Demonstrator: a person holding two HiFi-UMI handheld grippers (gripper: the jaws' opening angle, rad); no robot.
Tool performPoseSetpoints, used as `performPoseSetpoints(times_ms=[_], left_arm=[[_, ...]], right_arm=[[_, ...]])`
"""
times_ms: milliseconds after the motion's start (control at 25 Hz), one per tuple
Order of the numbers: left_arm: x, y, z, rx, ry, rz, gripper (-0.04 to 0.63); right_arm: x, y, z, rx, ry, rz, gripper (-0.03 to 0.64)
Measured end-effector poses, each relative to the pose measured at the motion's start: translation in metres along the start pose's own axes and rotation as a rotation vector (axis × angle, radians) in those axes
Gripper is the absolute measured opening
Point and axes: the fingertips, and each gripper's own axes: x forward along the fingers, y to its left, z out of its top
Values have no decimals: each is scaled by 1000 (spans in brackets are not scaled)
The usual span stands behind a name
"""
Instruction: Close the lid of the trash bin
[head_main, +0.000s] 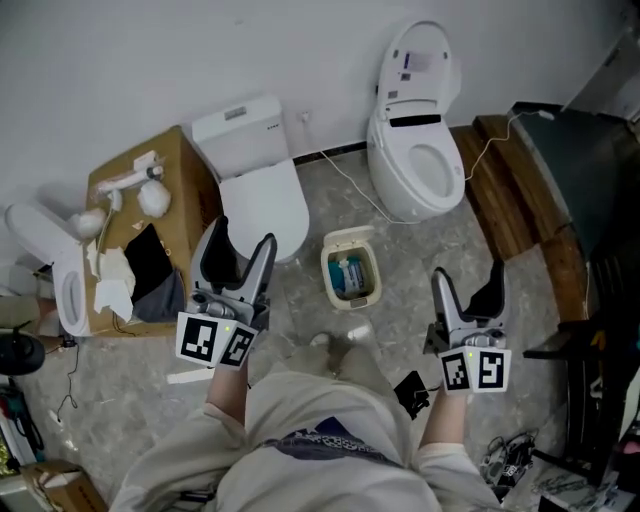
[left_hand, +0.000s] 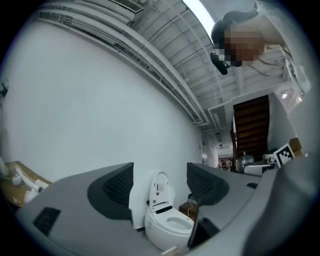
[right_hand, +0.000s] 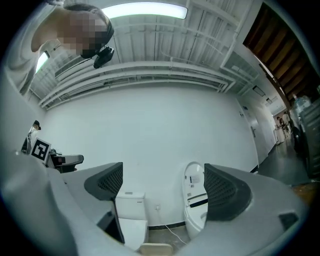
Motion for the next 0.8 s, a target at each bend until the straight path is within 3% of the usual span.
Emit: performPoseSetpoints(times_ms=[160,520,800], left_arm=[[16,-6,-13,17,15,68,310],[29,-46,-29,60,12,246,310],[30,-45,-52,56,65,273,310]], right_arm=[[36,-25,-12,22,23,69,495],[108,-51,-42,19,100,351,494],[150,-24,-150,-134,348,587,500]])
